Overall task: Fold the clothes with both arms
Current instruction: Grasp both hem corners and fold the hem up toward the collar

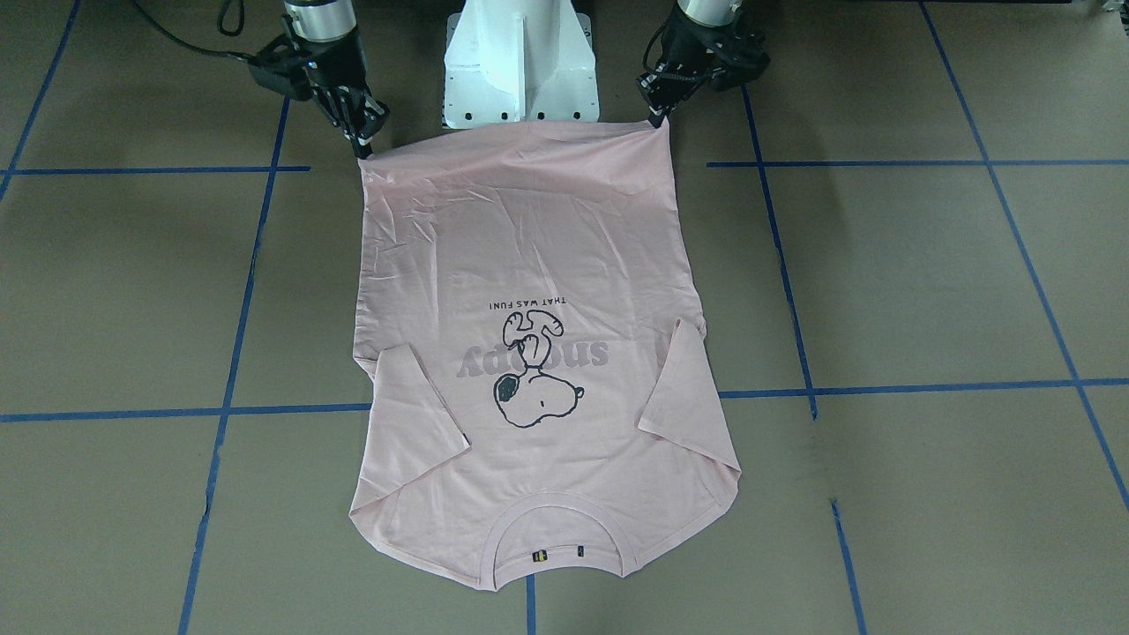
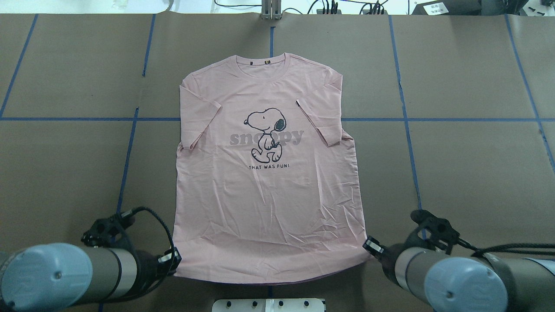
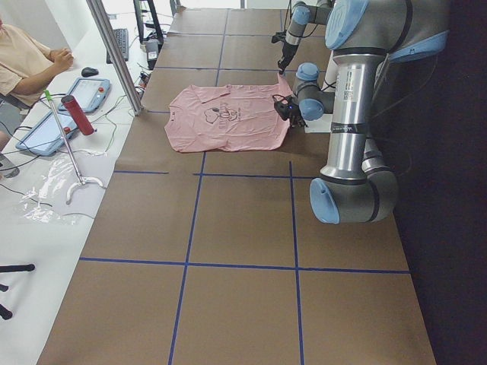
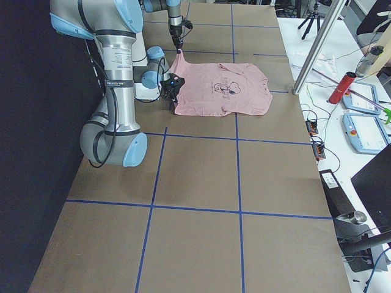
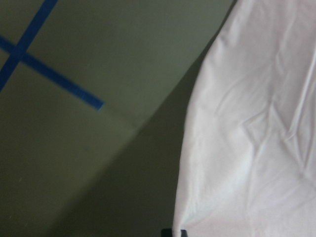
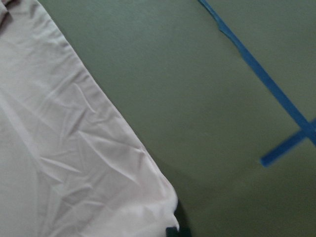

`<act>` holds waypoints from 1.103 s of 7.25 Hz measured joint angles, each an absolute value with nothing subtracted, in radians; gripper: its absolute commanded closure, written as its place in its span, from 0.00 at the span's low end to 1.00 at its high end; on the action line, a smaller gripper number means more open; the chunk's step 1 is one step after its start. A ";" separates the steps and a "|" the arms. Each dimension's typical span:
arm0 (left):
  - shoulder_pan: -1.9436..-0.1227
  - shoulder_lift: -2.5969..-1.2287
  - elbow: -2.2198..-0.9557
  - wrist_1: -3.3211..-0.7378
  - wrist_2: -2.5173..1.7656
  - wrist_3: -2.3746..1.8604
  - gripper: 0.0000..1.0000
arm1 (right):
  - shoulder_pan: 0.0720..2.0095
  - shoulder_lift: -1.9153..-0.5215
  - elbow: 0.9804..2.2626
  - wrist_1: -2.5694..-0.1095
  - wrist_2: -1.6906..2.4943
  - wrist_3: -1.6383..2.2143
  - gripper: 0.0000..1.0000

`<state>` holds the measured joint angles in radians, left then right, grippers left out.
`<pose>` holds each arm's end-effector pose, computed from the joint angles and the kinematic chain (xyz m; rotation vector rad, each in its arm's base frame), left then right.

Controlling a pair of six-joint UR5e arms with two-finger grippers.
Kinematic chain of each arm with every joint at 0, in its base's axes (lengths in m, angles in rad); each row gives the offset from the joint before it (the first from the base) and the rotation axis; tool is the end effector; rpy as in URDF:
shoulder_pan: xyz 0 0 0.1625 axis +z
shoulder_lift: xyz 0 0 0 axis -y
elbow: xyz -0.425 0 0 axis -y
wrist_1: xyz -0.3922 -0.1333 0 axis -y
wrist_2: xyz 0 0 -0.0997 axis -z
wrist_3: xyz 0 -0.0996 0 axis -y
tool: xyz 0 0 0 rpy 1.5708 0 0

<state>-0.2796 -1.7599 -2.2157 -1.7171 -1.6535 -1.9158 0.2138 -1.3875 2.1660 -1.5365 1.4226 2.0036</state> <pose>0.4282 -0.2531 0.2619 -0.1094 0.9896 -0.5325 -0.4541 -0.2500 0.3003 0.0515 -0.8383 0.6692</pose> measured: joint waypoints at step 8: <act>-0.712 -2.013 -1.613 -2.011 -1.645 -1.525 1.00 | 0.728 -0.961 1.422 -1.251 1.597 1.596 1.00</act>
